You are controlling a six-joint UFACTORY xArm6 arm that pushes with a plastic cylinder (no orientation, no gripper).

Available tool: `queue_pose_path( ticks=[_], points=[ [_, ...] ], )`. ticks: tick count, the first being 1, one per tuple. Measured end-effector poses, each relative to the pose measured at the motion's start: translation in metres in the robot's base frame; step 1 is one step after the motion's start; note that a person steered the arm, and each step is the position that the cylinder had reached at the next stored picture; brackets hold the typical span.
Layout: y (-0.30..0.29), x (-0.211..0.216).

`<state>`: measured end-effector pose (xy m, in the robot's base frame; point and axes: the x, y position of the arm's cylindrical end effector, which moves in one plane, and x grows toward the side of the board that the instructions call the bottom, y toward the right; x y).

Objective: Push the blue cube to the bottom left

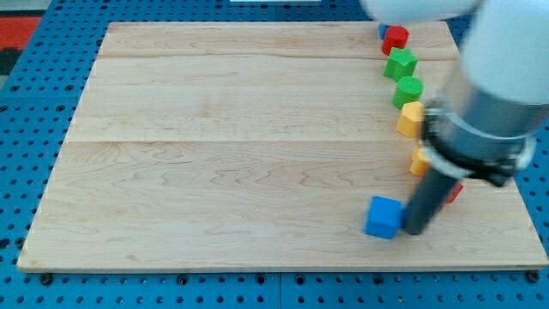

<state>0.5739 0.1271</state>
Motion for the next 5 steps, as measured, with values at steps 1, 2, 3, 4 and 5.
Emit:
queue_pose_path(
  ticks=[1, 2, 3, 4, 5],
  points=[
    [-0.072, -0.005],
    [-0.067, -0.021],
    [-0.131, -0.032],
    [-0.202, -0.033],
    [-0.137, -0.025]
  ],
)
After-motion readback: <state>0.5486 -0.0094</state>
